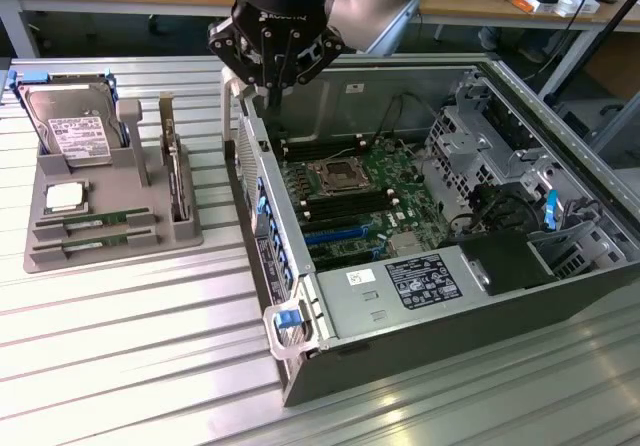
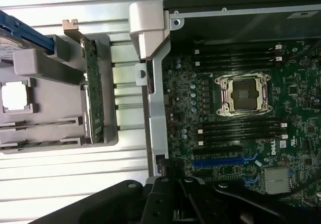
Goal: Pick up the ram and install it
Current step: 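Reach for the ram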
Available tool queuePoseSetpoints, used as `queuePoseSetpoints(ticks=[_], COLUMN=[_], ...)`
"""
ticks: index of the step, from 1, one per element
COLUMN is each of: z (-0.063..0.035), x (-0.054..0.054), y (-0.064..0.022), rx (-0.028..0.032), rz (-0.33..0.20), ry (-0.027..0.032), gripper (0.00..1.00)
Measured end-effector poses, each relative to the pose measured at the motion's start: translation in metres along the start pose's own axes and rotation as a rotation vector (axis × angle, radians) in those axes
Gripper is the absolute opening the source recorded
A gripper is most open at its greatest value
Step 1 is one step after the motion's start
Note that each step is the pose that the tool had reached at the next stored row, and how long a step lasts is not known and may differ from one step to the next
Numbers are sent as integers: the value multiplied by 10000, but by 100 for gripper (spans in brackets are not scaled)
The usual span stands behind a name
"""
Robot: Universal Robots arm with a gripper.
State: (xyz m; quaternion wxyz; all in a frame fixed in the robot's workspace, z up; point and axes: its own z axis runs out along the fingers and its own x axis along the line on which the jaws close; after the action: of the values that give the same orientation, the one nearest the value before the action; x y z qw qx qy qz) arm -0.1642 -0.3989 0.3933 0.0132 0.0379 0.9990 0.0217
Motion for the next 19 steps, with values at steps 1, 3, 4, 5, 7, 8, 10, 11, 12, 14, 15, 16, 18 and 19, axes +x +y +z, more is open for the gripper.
queuePoseSetpoints(ticks=[1, 3, 4, 5, 7, 8, 10, 11, 12, 14, 15, 16, 18, 19], z=[-1, -2, -3, -4, -7, -8, -9, -11, -12, -13, -13, -13, -15, -16], x=[31, 89, 118, 159, 271, 295, 350, 396, 428, 475, 491, 506, 559, 581], y=[-2, -7, -9, -12, -20, -22, -26, -30, -32, -36, -37, -38, -42, -44], rx=[0, 0, 0, 0, -1, -1, -1, 1, 0, 0, -1, -1, 0, -1], rz=[1, 0, 0, -1, 0, 0, -1, 0, 1, 0, 0, 0, 0, 0], ry=[-1, -2, -1, -2, -3, -2, -2, -2, -2, -2, -2, -3, -3, -2], gripper=[10, 10, 10, 10, 10, 10, 10, 10, 10, 10, 10, 10, 10, 10])
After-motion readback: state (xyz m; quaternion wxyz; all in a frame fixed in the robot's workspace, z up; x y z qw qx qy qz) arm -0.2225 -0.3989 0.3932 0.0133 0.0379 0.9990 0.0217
